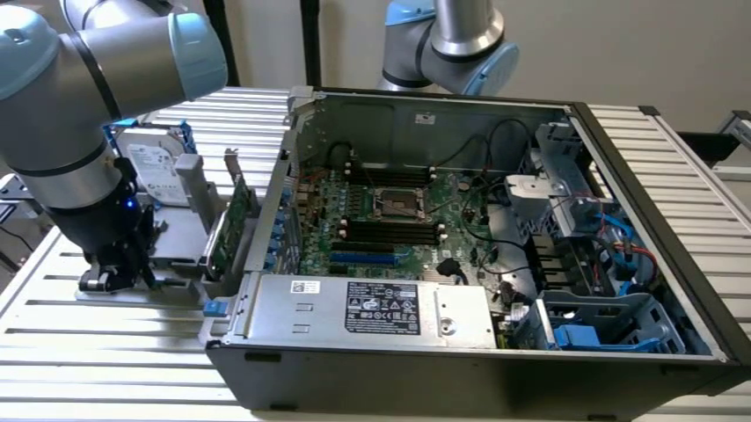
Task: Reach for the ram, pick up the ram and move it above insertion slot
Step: 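Pick up the ram and move it above insertion slot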
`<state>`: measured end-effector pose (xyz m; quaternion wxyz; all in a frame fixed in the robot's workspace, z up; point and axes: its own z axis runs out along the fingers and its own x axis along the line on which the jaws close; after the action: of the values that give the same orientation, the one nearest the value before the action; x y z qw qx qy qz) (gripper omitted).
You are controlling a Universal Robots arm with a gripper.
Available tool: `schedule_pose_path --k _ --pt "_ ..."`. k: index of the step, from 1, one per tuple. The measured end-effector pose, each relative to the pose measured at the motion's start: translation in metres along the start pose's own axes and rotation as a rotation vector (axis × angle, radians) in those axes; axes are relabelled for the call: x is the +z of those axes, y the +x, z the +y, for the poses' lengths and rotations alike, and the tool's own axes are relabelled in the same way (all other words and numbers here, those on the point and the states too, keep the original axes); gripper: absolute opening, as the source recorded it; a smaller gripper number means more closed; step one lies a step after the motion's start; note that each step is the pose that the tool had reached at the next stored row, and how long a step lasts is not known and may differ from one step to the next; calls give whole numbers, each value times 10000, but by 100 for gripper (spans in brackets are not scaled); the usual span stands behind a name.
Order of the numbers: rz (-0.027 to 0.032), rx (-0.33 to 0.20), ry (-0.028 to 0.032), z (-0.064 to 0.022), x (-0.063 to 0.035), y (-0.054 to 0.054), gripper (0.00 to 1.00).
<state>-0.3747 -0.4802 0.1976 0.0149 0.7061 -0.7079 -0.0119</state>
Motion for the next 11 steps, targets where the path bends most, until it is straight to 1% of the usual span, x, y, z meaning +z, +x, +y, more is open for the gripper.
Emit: schedule_pose_path --k 11 --pt "1 -1 0 0 0 0 13"
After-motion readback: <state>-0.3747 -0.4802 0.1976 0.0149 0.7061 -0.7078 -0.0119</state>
